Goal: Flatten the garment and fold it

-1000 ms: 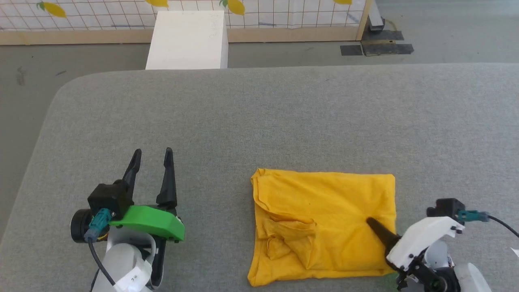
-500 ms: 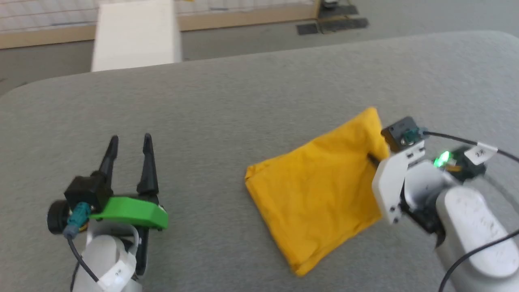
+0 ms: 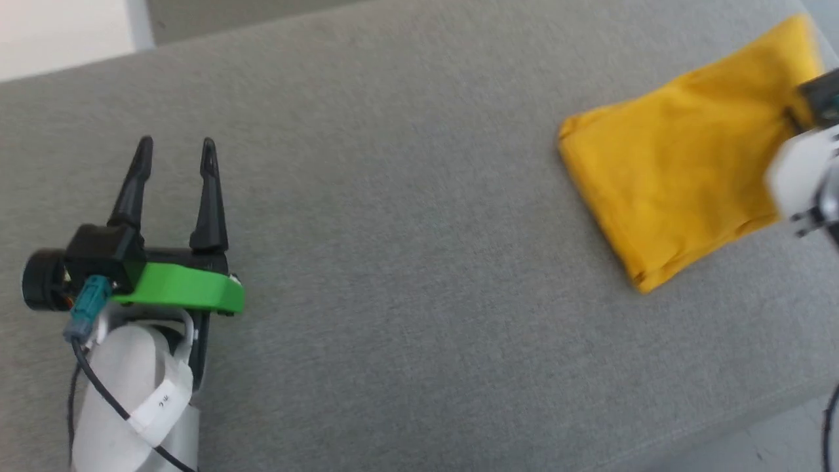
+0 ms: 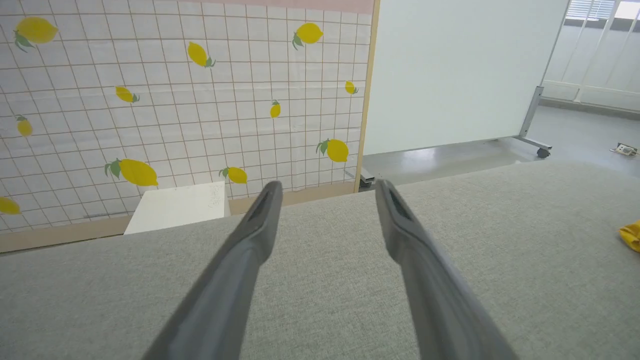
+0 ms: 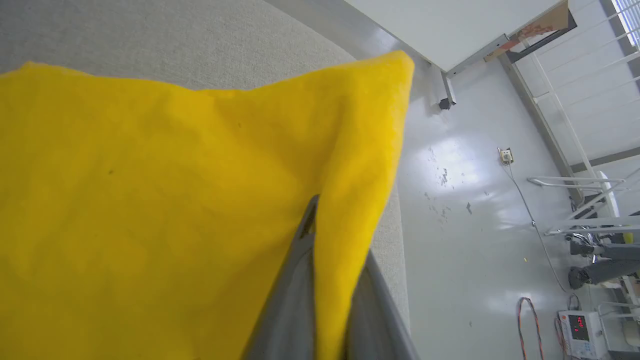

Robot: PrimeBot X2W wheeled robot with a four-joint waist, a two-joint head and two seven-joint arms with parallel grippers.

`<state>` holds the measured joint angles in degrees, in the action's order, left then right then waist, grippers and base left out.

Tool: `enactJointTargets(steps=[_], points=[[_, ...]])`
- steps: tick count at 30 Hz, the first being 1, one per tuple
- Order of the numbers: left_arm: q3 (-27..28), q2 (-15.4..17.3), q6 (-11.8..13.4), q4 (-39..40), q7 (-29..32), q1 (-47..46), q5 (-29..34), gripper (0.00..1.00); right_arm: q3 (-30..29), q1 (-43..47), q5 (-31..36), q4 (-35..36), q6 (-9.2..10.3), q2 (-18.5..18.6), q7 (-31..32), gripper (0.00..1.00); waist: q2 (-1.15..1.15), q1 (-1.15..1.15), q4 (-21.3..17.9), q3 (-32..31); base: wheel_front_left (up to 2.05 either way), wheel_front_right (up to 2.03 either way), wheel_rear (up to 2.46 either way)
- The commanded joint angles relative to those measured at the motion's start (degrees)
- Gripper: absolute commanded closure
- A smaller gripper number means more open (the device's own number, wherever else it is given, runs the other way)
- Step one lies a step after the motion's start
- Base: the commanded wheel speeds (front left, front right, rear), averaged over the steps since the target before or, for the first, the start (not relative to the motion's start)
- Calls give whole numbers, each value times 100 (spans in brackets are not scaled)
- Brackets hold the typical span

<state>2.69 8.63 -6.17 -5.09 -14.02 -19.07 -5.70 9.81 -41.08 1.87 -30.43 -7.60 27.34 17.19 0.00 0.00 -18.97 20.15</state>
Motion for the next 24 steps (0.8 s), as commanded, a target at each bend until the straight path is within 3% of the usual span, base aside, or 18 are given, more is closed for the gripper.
enactJointTargets(steps=[1, 11, 18, 19, 20, 21, 24], points=[[-30, 75, 5, 51, 37, -131, 46, 0, -241, -134, 134, -132, 11, 12, -143, 100, 0, 0, -414, 633, 0, 0, 0], [-194, 225, 2, 395, 299, -290, 105, 0, -2148, -363, 1264, -779, 11, -110, -1078, 100, 0, 0, -106, 1083, 0, 0, 0], [-279, 236, 18, 432, 329, -298, 89, 0, -2940, -529, 1860, -872, 11, -300, -1479, 100, 0, 0, 124, 1033, 0, 0, 0], [-293, 212, 32, 415, 310, -285, 78, 0, -2985, -534, 1948, -897, 11, -311, -1523, 65, 0, 0, 160, 987, 0, 0, 0], [-304, 191, 39, 391, 291, -273, 66, 0, -3023, -538, 1986, -917, 11, -328, -1564, 56, 0, 0, 191, 938, 0, 0, 0], [-310, 174, 42, 349, 268, -262, 43, 0, -3121, -545, 2001, -935, 11, -356, -1608, 0, 0, 0, 226, 872, 0, 0, 0], [-330, 88, 66, 195, 169, -206, -24, 0, -3296, -488, 2039, -926, 11, -397, -1779, 0, 0, 0, 340, 629, 0, 0, 0]])
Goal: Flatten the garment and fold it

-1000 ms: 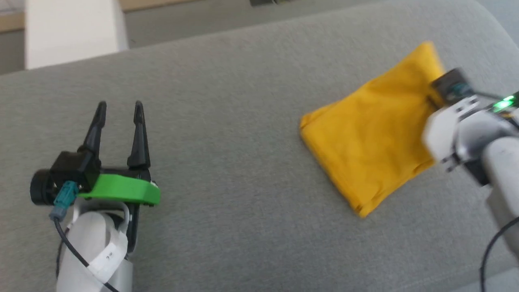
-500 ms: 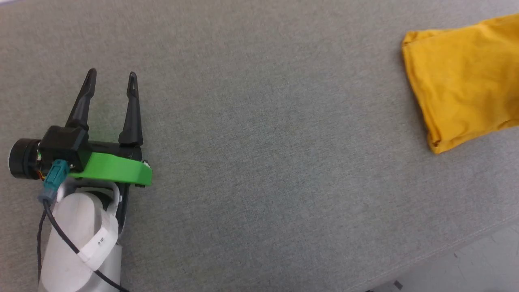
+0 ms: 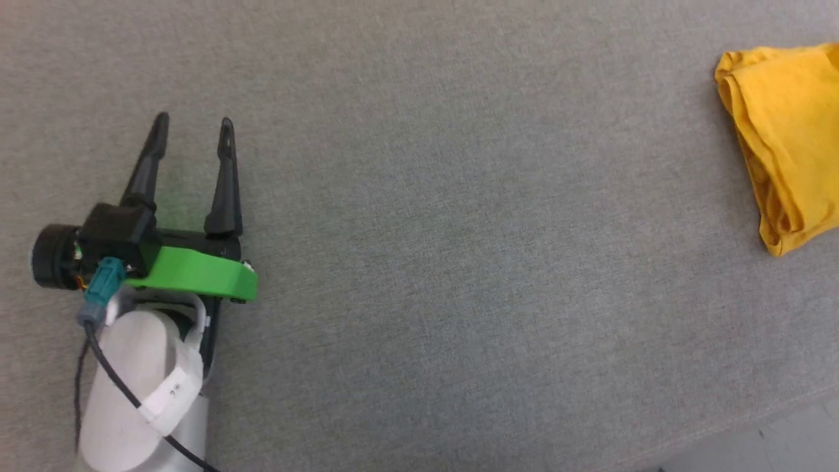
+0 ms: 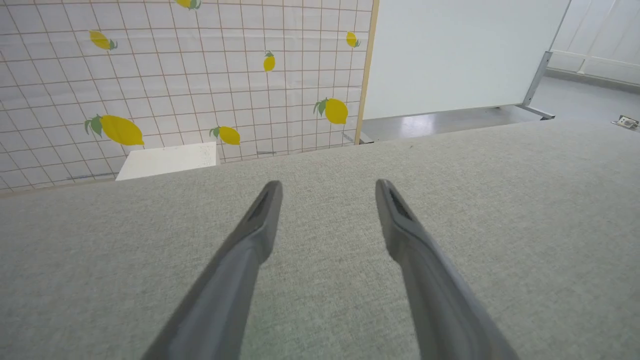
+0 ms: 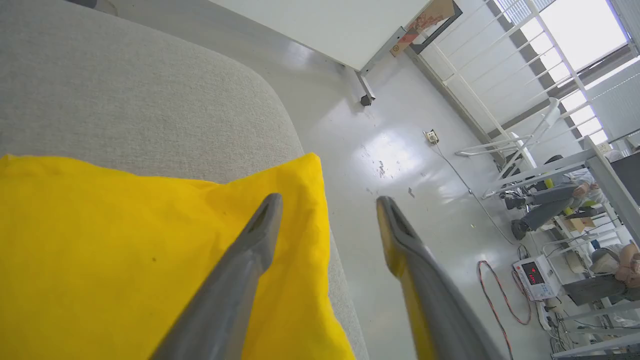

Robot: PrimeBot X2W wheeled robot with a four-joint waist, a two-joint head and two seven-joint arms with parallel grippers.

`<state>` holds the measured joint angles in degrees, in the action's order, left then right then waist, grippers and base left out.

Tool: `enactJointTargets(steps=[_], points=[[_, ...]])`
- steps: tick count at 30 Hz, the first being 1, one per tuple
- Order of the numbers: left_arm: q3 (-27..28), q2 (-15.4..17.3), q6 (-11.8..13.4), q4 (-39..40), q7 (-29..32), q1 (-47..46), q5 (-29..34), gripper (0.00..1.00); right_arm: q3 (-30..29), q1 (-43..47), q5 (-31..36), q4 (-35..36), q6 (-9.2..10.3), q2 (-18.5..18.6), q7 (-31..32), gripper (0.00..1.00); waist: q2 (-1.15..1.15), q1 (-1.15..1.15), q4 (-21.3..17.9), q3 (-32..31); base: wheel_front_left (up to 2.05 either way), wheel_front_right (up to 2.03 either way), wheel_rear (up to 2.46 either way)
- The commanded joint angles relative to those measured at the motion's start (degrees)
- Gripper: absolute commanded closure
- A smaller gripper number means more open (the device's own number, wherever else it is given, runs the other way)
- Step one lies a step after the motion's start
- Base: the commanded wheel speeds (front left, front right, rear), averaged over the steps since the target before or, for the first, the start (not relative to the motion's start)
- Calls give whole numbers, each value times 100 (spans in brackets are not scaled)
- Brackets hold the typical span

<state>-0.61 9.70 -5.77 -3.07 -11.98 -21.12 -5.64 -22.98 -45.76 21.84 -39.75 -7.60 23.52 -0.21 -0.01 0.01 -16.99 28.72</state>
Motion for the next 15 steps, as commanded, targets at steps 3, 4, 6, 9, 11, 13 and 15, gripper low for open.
enactJointTargets(steps=[3, 4, 6, 9, 11, 13, 15], points=[[-9, -134, 52, -217, -148, 98, -117, 0, -63, 161, -14, 59, 11, -37, -273, 0, 1, -1, 289, -583, 0, 0, 0], [-9, -173, 62, -279, -177, 141, -147, 0, -61, 233, -65, 86, 11, -45, -343, 0, 1, -1, 336, -703, 0, 0, 0], [9, -245, 87, -420, -226, 242, -217, 0, -44, 422, -233, 175, 11, -56, -481, 0, 1, -1, 439, -970, 0, 0, 0], [12, -355, 71, -646, -271, 429, -385, 0, 57, 827, -652, 411, 11, -97, -640, 0, 1, -1, 619, -1397, 0, 0, 0], [-15, -421, 50, -754, -284, 540, -491, 0, 149, 1114, -989, 637, 11, -156, -703, 0, 1, -1, 738, -1632, 0, 0, 0], [-40, -472, 45, -833, -292, 634, -559, 0, 232, 1433, -1331, 951, 11, -244, -715, 0, 1, -1, 856, -1835, 0, 0, 0], [-68, -508, 50, -901, -296, 712, -591, 0, 359, 1782, -1642, 1355, 11, -356, -685, 0, 1, -1, 964, -1995, 0, 0, 0]])
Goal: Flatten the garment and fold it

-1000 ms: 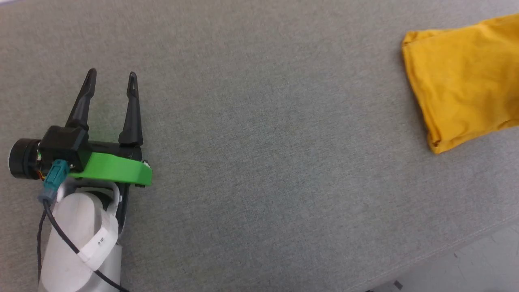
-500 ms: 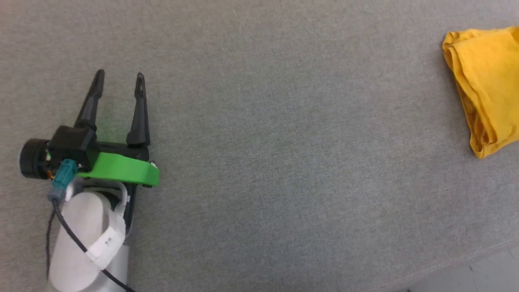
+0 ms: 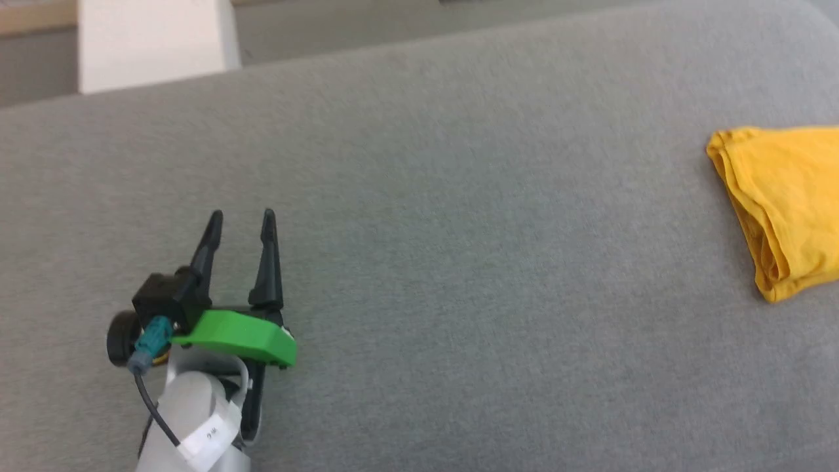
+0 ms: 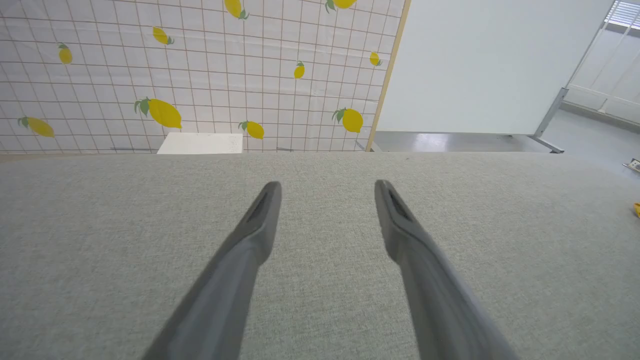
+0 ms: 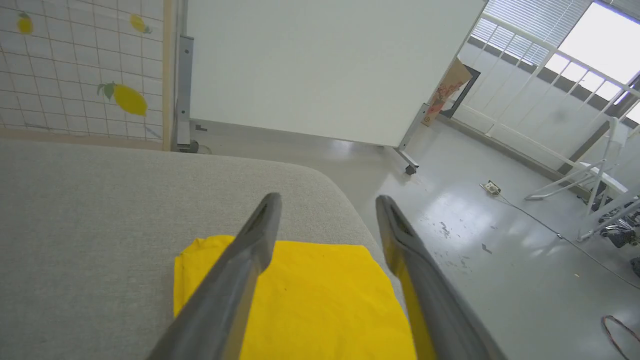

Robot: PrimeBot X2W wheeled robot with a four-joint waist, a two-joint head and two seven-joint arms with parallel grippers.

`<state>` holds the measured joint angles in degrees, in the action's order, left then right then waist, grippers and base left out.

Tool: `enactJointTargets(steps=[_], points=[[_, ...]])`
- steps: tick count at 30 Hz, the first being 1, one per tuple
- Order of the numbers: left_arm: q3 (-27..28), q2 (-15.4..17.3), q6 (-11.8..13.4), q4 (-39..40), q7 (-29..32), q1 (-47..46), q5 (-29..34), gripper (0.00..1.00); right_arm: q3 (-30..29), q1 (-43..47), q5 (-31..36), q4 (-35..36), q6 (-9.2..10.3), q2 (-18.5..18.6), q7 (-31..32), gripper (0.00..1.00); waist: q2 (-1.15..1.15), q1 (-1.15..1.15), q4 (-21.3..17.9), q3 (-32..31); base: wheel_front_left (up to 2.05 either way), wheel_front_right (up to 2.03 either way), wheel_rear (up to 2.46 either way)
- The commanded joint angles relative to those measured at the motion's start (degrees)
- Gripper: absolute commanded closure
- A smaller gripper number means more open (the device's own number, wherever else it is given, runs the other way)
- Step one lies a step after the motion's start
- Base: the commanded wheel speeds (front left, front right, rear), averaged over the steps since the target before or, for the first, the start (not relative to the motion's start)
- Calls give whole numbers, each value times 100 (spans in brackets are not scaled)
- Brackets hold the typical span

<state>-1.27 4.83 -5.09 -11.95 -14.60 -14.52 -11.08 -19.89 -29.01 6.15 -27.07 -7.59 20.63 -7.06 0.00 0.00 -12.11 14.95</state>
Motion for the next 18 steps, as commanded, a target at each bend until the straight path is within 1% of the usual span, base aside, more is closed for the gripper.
enactJointTargets(steps=[1, 6, 10, 13, 14, 18], points=[[-12, -32, -17, -40, -36, 79, -60, 0, 86, 227, -175, 235, 10, -116, 11, 0, 0, 0, 514, -679, 0, 0, 0], [-82, -100, -7, -150, -38, 301, -125, 0, 381, 1190, -803, 1491, 10, -534, 119, 0, 0, 0, 774, -1026, 0, 0, 0], [-152, -129, -14, -211, -39, 465, -141, 0, 579, 1788, -1076, 2222, 10, -910, 204, 0, 0, 0, 934, -1197, 0, 0, 0], [-195, -146, -11, -246, -39, 569, -160, 0, 754, 2123, -1203, 2549, 10, -1145, 239, 0, 0, 0, 1039, -1284, 0, 0, 0], [-253, -162, -8, -284, -39, 657, -201, 0, 960, 2421, -1312, 2684, 10, -1296, 249, 0, 0, 0, 1174, -1348, 0, 0, 0], [-317, -176, 2, -322, -40, 724, -247, 0, 1164, 2676, -1409, 2655, 10, -1392, 154, 0, 0, 0, 1346, -1398, 0, 0, 0]])
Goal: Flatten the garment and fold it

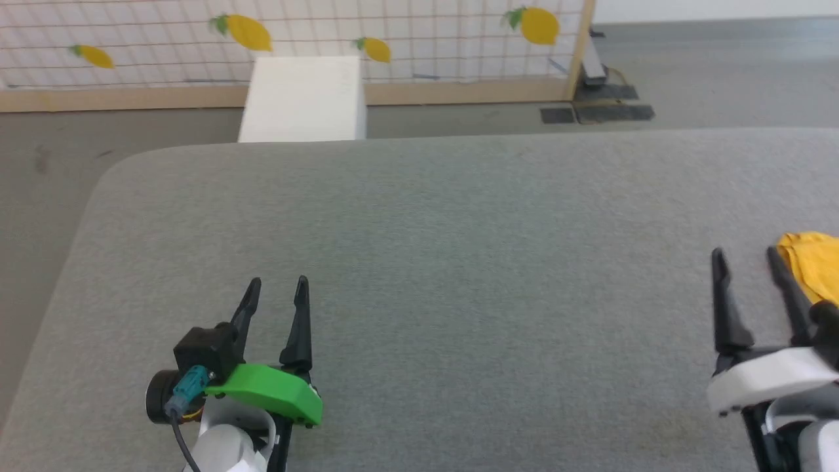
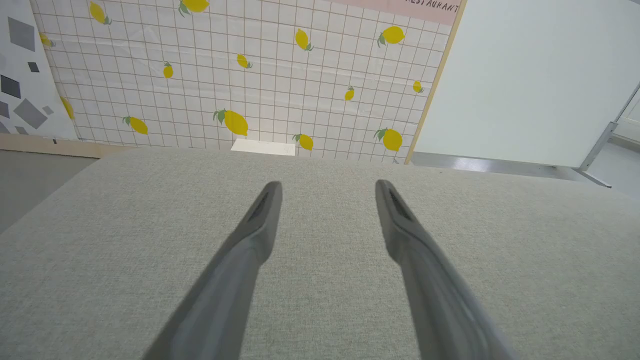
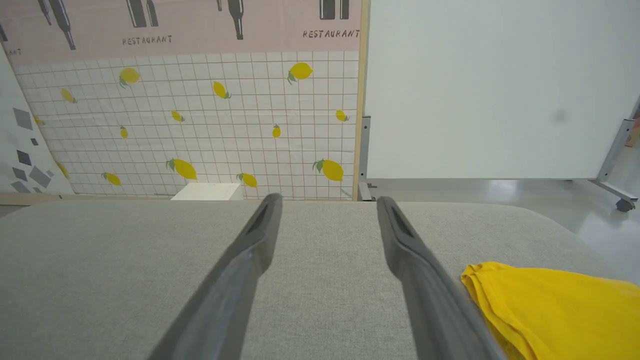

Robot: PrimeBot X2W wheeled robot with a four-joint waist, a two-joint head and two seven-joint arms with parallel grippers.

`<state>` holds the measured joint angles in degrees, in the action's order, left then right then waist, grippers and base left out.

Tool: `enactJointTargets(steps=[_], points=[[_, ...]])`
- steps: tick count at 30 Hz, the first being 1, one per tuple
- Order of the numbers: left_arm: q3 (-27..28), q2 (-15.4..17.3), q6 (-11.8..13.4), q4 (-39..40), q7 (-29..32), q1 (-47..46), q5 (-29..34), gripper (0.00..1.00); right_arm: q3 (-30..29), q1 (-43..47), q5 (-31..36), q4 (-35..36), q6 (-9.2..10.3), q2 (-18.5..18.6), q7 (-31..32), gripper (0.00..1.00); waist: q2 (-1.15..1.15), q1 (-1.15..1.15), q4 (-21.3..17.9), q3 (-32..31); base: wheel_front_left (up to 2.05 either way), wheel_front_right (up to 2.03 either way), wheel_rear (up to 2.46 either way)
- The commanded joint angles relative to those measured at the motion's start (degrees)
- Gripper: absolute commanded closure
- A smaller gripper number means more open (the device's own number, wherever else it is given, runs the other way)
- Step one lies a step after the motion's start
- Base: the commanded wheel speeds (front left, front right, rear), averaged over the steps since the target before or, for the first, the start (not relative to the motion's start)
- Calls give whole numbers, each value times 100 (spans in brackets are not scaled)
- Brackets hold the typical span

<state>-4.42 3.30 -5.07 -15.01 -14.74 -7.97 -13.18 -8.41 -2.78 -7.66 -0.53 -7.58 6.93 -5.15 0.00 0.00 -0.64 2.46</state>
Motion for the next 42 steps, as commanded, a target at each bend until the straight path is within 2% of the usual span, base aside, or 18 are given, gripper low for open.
enactJointTargets(steps=[1, 11, 23, 24, 42], points=[[-19, -26, 5, -20, -25, 84, -45, 0, 36, 109, -23, -18, 9, -52, -71, 0, 0, 0, 245, -155, 0, 0, 0], [-69, -38, 70, -4, -26, 202, -95, 0, 72, 329, 88, -319, 9, -322, -274, 0, 0, 0, 469, -168, 0, 0, 0], [-90, -41, 134, -12, -26, 282, -171, 0, 83, 459, 212, -257, 9, -399, -248, 0, 0, 0, 435, -182, 0, 0, 0], [-86, -13, 110, -10, 0, 211, -112, 100, 78, 403, 168, -279, 0, -387, -243, 100, 0, 0, 435, -182, 0, 0, 0], [-52, -14, 134, 83, 94, 245, -23, 100, 123, 395, 203, -261, 1, -387, -196, 100, 0, 0, 408, -187, 0, 0, 0]])
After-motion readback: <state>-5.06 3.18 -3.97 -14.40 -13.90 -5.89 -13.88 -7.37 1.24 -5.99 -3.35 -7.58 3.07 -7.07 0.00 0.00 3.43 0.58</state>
